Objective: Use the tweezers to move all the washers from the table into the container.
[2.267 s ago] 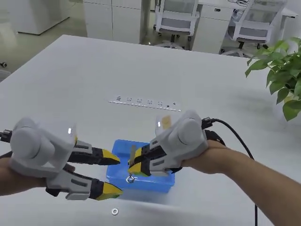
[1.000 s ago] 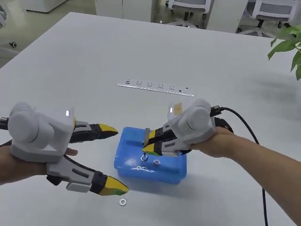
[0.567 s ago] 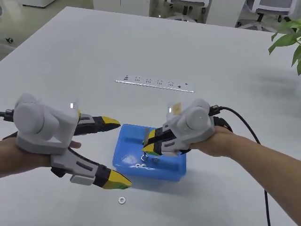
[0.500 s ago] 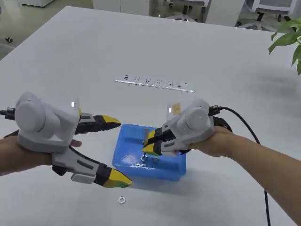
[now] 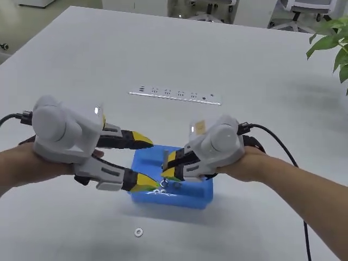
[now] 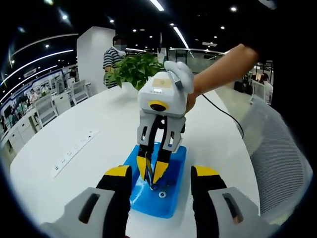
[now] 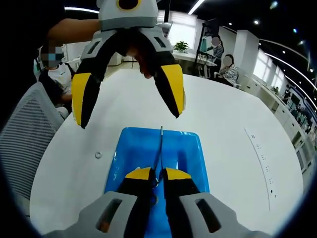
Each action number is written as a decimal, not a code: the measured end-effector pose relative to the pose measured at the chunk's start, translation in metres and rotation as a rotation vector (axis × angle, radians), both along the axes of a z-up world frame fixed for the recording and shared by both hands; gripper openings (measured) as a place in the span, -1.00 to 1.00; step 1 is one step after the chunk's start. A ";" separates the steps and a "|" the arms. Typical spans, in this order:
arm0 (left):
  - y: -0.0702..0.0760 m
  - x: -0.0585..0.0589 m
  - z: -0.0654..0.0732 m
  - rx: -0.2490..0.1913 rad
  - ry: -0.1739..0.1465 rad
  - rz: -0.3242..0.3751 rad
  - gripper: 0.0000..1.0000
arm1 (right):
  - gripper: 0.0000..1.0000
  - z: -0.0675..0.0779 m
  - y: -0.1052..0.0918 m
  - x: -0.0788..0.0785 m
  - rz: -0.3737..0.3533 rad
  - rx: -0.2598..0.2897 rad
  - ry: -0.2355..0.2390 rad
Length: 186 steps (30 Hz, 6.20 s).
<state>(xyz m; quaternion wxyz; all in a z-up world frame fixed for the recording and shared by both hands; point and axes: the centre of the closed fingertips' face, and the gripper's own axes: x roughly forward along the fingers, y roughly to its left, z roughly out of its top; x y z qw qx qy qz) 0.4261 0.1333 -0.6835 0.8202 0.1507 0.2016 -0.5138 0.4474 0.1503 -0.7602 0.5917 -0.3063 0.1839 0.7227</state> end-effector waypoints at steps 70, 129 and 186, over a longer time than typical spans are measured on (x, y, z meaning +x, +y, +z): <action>-0.016 -0.013 0.044 0.058 -0.099 -0.074 -0.88 | -0.13 0.057 -0.039 -0.024 -0.111 0.059 0.000; 0.002 -0.087 0.014 0.047 -0.049 -0.019 -0.88 | 0.63 0.045 -0.089 -0.084 -0.242 0.100 0.133; 0.002 -0.087 -0.010 0.076 -0.024 -0.051 -0.88 | 0.20 0.024 -0.057 -0.104 -0.118 0.084 0.137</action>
